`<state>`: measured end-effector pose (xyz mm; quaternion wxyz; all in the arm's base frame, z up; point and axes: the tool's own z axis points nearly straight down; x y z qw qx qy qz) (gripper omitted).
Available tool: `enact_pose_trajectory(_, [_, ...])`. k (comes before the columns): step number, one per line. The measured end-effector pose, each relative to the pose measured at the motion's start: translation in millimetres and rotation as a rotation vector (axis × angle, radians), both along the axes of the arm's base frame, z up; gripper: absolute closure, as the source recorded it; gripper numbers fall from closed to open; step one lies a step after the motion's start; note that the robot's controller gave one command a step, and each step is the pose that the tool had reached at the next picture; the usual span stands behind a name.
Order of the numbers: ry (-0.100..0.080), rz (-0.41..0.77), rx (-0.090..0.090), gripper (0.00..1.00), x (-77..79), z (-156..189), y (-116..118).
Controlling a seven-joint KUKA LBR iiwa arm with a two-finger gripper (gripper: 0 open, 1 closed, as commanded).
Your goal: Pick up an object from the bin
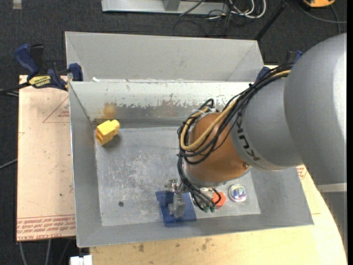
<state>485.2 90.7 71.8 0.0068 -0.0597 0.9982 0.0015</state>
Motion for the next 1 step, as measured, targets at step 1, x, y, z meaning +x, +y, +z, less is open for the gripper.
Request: enact_pose_trajectory(1, [0.009, -0.001, -0.002, 1.00, 1.3, 31.5, 0.6])
